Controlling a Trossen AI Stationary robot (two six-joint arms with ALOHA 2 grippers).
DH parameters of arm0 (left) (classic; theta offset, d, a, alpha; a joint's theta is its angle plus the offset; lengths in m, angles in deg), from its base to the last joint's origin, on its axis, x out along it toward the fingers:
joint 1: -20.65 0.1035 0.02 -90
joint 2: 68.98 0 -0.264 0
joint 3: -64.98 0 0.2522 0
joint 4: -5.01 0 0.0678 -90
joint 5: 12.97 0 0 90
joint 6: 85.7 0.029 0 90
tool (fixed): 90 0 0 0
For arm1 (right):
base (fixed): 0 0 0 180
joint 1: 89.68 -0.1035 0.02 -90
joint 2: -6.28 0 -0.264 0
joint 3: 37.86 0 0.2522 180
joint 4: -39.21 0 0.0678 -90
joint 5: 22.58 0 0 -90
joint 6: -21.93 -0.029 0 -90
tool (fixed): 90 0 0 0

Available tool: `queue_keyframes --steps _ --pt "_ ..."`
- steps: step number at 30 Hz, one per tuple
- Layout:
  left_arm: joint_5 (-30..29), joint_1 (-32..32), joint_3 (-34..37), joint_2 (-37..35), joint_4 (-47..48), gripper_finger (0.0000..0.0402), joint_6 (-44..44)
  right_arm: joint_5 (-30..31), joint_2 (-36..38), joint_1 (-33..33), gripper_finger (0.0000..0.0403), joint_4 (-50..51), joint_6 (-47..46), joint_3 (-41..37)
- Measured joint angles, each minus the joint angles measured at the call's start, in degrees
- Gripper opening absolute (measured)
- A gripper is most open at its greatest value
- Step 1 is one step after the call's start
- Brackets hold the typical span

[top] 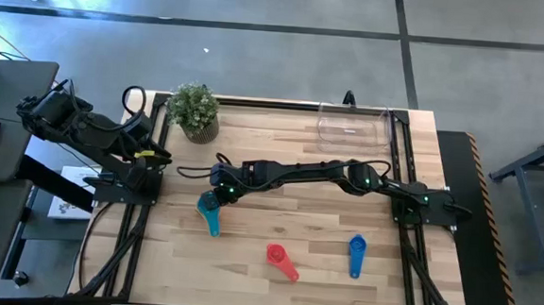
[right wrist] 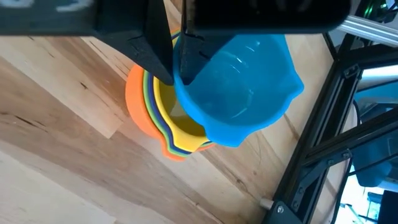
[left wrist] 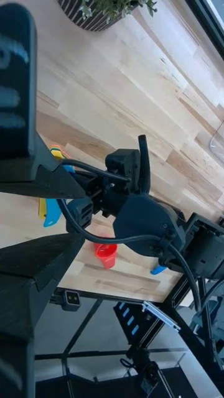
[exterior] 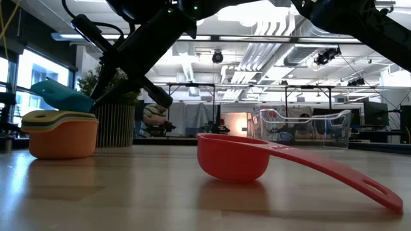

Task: Nest measuring cups in basket
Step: Stack the light blue measuring cup on top of the yellow measuring cup

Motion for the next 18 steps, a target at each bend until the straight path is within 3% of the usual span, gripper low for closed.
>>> queue_keyframes --steps 18 --pt "0.02 0.0 0.0 0.0 0.0 0.009 0.0 1.26 -0.02 0.0 0.0072 -0.04 0.31 0.0"
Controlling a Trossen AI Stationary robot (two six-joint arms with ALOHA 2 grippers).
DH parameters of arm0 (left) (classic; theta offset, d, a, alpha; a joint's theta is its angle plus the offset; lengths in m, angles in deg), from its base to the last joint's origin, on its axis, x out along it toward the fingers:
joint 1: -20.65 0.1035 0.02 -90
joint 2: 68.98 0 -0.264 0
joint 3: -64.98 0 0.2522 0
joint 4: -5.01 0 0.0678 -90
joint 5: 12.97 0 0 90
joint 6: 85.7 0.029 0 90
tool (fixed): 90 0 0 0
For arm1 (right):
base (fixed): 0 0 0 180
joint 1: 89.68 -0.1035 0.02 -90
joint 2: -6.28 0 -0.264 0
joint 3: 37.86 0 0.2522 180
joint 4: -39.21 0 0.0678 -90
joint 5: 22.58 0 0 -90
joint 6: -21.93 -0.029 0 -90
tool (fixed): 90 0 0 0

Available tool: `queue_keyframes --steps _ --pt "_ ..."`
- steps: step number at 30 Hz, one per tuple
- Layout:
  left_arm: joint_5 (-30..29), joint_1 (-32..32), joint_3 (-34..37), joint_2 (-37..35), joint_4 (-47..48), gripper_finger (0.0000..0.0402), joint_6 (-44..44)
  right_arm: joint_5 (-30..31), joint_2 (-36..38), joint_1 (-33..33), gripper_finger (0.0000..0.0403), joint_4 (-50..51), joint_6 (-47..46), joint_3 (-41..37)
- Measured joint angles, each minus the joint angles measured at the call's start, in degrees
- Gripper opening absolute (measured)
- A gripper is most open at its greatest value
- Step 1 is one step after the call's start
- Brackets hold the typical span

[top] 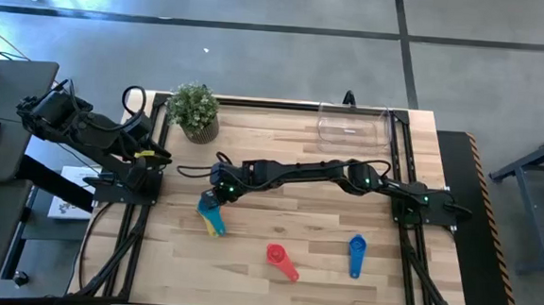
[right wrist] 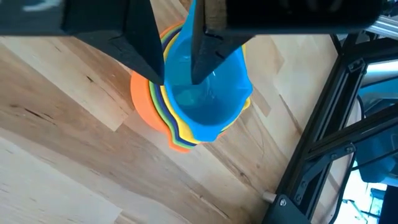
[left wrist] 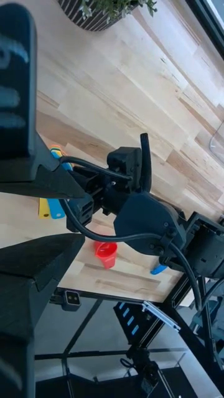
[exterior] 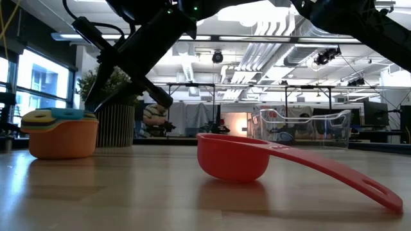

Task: Nest measuring cups in basket
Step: Stack the light blue measuring cup on top of the yellow measuring cup

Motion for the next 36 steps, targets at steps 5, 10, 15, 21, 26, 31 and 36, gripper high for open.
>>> queue_keyframes --steps 5,10,15,21,26,31,36 --pt "0.02 0.02 0.0 0.0 0.0 0.009 -0.04 -1.89 0.1 0.13 0.0076 0.16 -0.76 0.02" --pt "0.04 0.0 0.0 -0.02 -0.02 0.009 -0.46 -1.66 1.93 -0.2 0.0076 1.21 -0.4 0.09" --pt "0.07 0.02 0.0 -0.01 -0.01 0.009 -0.46 1.06 3.47 -1.5 0.0076 8.03 -0.56 0.17" --pt "0.07 0.0 0.0 0.0 0.0 0.009 -0.42 2.99 2.96 -4.64 0.0075 11.32 -2.82 -0.04" --pt "0.07 0.0 0.0 0.0 -0.02 0.009 -0.42 5.15 2.32 -5.99 0.0075 10.51 -4.22 -1.33" --pt "0.07 0.01 0.0 0.0 -0.02 0.009 -0.44 5.96 1.29 -6.58 0.0075 9.18 -6.61 -2.8" --pt "0.07 0.01 0.0 0.0 -0.02 0.009 -0.44 4.5 0.76 -6.92 0.0075 6.4 -6.8 -2.75"
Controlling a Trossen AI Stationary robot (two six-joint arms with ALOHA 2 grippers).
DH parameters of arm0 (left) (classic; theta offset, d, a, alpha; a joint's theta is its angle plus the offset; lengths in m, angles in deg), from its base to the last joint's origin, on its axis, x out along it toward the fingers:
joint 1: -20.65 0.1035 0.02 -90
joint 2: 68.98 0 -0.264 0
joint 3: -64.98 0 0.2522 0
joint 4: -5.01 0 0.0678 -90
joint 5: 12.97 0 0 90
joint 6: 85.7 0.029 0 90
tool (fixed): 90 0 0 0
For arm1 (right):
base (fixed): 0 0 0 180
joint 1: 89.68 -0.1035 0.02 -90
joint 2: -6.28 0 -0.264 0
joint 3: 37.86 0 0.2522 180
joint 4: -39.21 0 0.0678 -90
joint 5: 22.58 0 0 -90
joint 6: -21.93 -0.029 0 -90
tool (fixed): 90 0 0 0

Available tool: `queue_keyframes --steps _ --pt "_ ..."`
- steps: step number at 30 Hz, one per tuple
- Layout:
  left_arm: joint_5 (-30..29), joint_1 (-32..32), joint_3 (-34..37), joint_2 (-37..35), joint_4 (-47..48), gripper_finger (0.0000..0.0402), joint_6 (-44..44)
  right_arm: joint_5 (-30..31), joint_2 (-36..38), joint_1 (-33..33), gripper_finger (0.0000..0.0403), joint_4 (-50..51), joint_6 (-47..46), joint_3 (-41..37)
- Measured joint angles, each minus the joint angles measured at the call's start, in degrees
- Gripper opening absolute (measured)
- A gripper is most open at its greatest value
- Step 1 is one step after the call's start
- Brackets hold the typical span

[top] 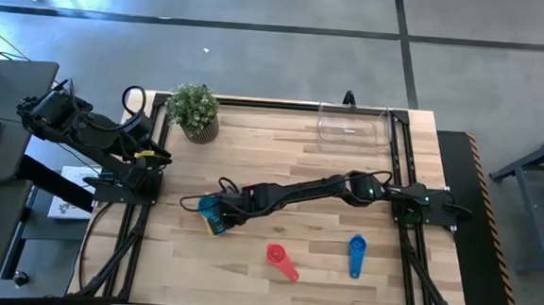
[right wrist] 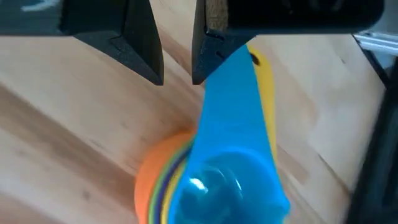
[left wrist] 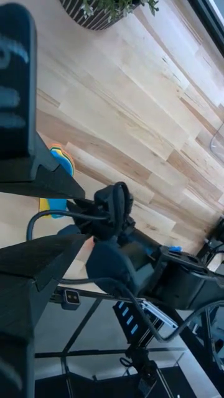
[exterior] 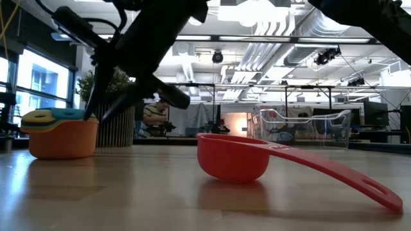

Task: Nest measuring cups in basket
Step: Stack the light blue measuring cup on top of the yellow measuring cup, then adjust the nested measuring cups

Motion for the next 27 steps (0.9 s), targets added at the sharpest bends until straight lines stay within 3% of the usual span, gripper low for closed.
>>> queue_keyframes --steps 27 --pt "0.22 -0.02 1.95 0.02 0.49 0.009 -4.53 -3.45 -0.45 0.04 0.0075 -3.48 3.59 1.37"
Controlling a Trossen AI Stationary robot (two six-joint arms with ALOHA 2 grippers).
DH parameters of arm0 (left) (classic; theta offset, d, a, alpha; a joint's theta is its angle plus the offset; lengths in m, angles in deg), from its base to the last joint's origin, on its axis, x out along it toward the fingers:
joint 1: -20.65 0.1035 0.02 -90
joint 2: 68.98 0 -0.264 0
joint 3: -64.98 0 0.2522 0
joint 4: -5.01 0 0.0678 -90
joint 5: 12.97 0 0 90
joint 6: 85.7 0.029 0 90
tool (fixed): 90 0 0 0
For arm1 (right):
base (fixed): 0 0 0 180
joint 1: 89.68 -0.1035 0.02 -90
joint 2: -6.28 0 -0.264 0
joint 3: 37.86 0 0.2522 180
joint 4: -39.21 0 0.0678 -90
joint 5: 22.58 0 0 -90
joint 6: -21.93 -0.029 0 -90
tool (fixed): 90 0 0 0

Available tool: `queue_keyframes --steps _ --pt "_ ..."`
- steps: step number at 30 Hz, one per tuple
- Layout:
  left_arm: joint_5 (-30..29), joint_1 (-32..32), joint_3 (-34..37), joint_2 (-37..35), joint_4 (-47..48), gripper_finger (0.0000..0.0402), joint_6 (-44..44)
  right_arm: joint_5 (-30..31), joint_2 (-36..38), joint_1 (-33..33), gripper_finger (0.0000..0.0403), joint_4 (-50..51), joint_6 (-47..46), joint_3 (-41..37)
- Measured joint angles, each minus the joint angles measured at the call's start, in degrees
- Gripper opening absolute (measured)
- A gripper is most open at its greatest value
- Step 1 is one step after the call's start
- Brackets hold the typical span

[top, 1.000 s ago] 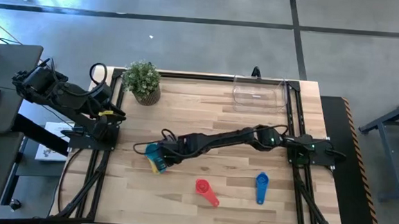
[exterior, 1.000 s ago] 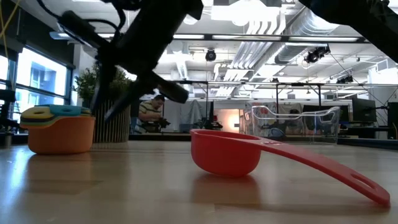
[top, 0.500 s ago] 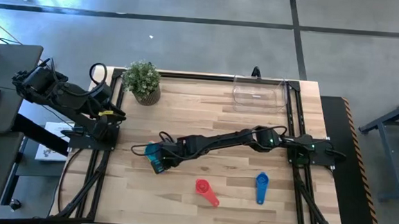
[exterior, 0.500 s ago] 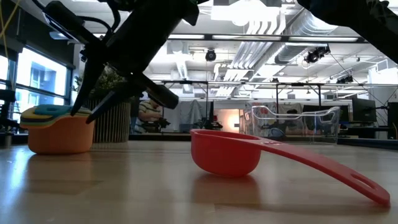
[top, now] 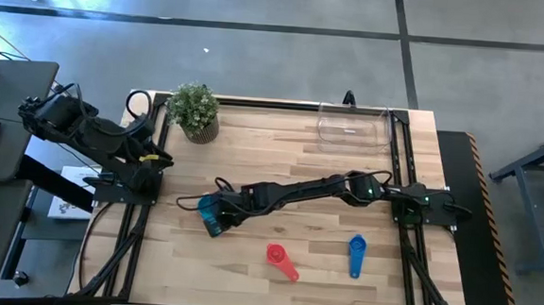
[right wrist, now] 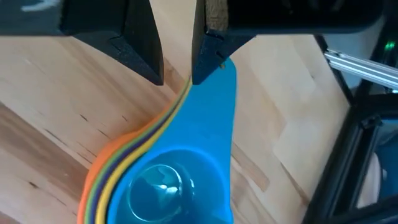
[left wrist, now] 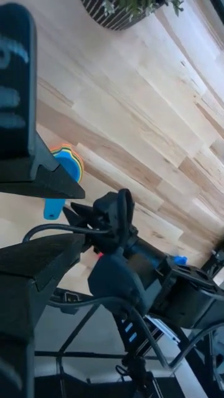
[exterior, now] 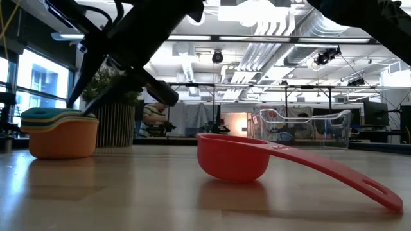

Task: Nest measuring cups in basket
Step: Adjust the nested measuring cups

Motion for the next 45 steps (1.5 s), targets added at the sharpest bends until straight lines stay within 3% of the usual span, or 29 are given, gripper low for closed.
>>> queue_keyframes --steps 9,13,18,24,34,45 --pt "0.02 0.02 0.02 -0.02 7.72 0.009 -8.24 -2.4 3.42 2.14 0.0075 4.17 7.52 1.22" --pt "-0.59 0.02 0.04 0.45 14.15 0.009 -14.59 0.28 7.84 2.87 0.0075 9.6 12.13 1.4" --pt "-1.77 0.0 2.4 0.86 11.49 0.009 -17.01 6.83 14.95 3.86 0.0075 16.69 16.68 1.44" --pt "-1.1 0.0 10.4 1.92 10.52 0.009 -22.0 12.48 22.66 5.72 0.0075 20.63 21.76 1.46" --pt "3.55 0.0 24.23 2.34 6.73 0.009 -33.7 16.54 31.86 9.0 0.0075 26.48 28.29 1.49" --pt "9.73 0.0 35.69 6.08 -7.91 0.009 -40.05 16.7 34.47 11.62 0.0075 33.5 31.47 1.46"
